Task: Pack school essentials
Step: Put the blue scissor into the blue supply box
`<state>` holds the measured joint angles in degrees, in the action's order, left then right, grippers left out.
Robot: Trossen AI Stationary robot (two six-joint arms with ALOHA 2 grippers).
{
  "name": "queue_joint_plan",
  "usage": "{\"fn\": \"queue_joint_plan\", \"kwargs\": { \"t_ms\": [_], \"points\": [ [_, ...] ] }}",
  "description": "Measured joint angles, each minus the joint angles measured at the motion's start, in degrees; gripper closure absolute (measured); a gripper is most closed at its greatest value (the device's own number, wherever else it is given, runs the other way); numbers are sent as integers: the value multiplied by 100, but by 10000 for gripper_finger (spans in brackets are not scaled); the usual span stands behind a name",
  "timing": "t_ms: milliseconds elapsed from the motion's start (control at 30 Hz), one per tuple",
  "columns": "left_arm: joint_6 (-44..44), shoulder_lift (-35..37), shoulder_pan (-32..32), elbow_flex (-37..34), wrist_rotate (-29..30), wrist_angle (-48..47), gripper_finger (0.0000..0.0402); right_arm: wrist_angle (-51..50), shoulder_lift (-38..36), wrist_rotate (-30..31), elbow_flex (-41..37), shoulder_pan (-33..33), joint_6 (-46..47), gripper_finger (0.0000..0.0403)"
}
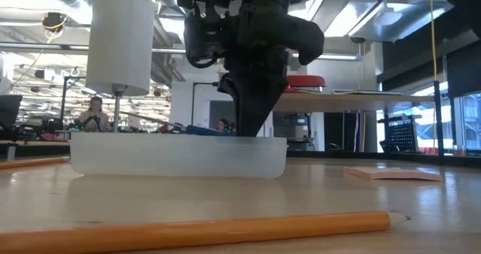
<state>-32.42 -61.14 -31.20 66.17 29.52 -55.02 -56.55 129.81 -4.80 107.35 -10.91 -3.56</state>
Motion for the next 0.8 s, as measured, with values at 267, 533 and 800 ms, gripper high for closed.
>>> {"fn": "queue_joint_plan", "kwargs": {
  "t_ms": [267,533,800],
  "points": [
    [2,-2,0,0,0,17,401,-46,193,-133,-4,51,29,376],
    [4,-2,0,0,0,17,401,64,250,-142,-4,52,40,370],
    [4,-2,0,0,0,15,401,113,250,-142,-4,52,29,350]
  ]
}}
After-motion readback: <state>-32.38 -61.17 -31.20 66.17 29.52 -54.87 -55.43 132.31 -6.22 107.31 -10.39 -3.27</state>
